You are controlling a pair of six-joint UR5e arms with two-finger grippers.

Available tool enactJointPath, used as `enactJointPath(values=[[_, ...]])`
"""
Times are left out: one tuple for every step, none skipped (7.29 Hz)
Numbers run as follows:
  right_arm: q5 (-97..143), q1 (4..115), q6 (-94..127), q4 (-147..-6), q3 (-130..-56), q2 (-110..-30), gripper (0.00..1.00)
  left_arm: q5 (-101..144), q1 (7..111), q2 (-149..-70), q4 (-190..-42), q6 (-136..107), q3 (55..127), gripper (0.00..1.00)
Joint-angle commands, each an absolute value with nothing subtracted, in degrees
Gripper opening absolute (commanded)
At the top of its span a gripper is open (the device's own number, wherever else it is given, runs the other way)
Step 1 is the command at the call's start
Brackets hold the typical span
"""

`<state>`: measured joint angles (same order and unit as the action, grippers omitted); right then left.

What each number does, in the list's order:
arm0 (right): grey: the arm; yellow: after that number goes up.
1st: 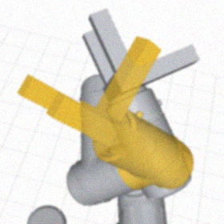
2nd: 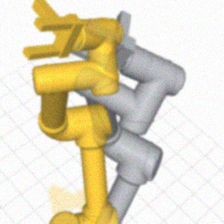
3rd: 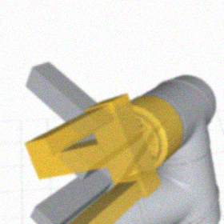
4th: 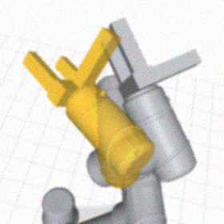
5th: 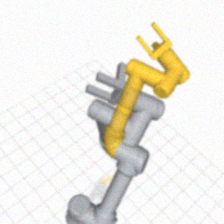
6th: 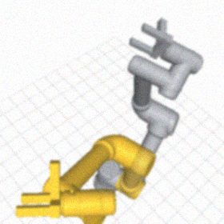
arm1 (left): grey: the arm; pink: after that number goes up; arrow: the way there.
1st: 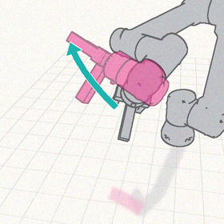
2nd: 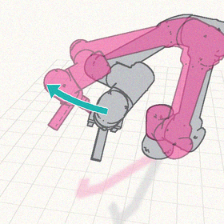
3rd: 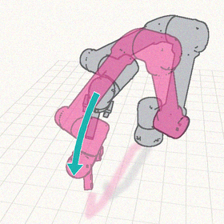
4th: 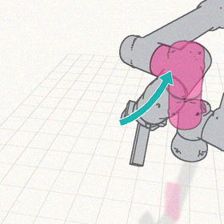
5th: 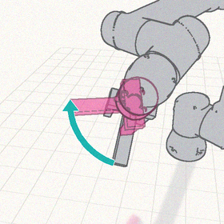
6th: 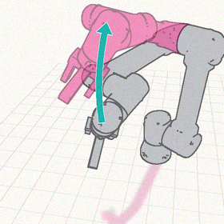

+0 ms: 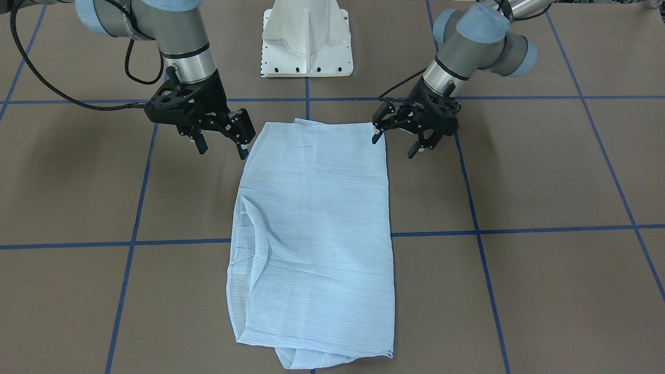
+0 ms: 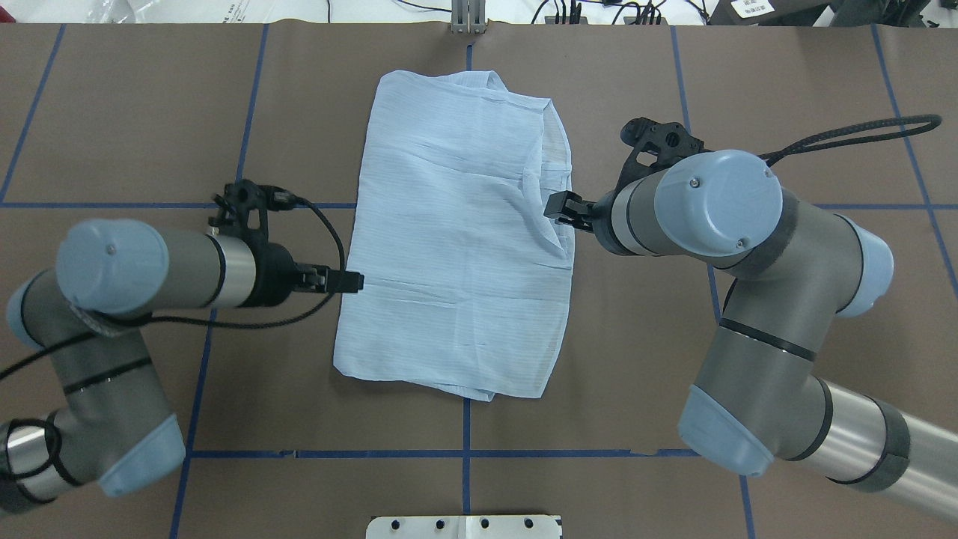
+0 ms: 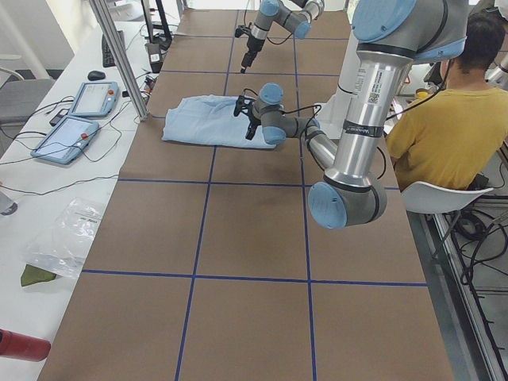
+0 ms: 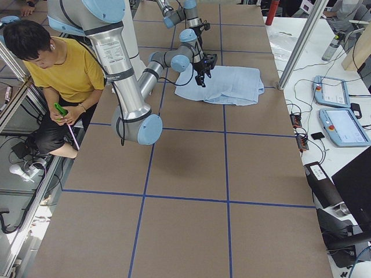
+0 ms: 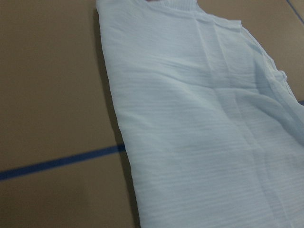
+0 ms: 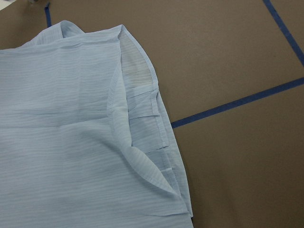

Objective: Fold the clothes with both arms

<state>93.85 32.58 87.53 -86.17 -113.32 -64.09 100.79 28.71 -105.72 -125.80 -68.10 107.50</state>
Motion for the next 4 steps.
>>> enactJointPath(values=[[92.8,31.9,87.8,-86.0,-113.2,-64.2,1.0,94.6,21.2,-104.9,-122.9,-75.9,107.9,0.97],[92.7,31.8,87.7,-86.0,-113.2,-64.2,1.0,94.2,21.1,-105.0,-123.0,-77.5,106.0,0.86],[92.7,31.7,87.7,-86.0,-113.2,-64.2,1.0,94.2,21.0,-104.9,-123.0,-77.9,104.9,0.82],[92.6,31.6,87.7,-86.0,-113.2,-64.2,1.0,94.4,20.9,-104.9,-122.9,-77.9,104.8,0.82]])
